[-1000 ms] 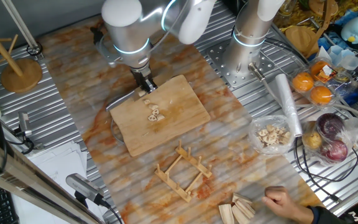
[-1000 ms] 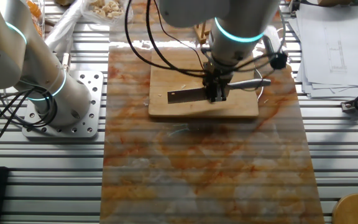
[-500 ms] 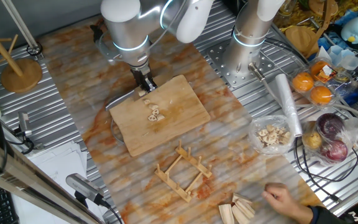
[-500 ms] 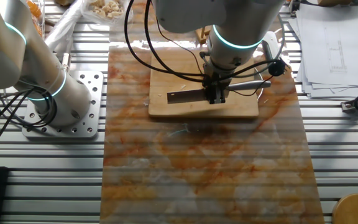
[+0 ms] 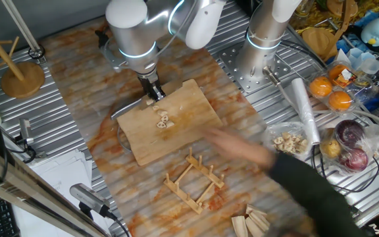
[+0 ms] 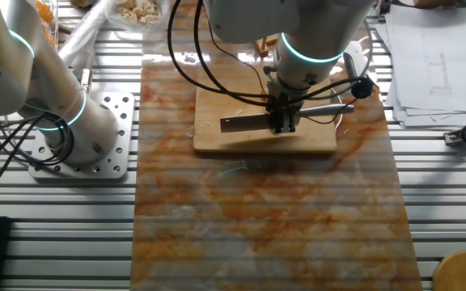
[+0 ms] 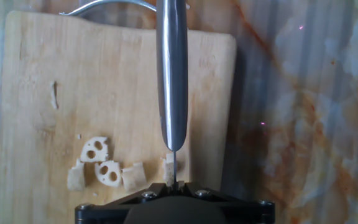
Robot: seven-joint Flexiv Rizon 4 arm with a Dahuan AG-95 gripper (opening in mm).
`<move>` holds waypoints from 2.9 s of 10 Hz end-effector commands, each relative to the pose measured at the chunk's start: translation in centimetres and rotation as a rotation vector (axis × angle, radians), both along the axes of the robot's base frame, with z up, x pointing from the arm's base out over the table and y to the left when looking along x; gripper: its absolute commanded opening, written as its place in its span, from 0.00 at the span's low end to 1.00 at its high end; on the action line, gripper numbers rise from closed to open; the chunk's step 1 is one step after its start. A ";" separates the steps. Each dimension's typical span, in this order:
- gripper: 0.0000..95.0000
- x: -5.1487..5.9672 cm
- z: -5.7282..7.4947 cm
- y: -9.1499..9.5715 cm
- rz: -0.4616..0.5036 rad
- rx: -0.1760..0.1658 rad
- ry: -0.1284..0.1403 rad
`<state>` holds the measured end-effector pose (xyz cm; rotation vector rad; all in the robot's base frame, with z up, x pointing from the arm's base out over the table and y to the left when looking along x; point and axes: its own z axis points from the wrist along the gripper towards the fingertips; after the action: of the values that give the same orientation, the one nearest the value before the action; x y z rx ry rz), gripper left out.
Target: Slice the lotus root
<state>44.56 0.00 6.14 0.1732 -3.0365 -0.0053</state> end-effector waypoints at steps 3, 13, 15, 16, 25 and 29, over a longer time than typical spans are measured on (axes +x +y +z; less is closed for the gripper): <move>0.00 -0.1 0.1 0.1 -0.001 0.006 0.000; 0.00 0.0 0.1 0.3 -0.011 0.017 0.001; 0.00 0.0 0.6 1.2 -0.031 0.017 0.008; 0.00 0.0 0.6 1.2 -0.019 0.015 0.010; 0.00 -0.4 0.2 -0.1 0.007 0.029 0.004; 0.00 -0.4 0.1 0.0 -0.001 0.035 0.001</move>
<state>44.17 0.03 6.28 0.1736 -3.0363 -0.0610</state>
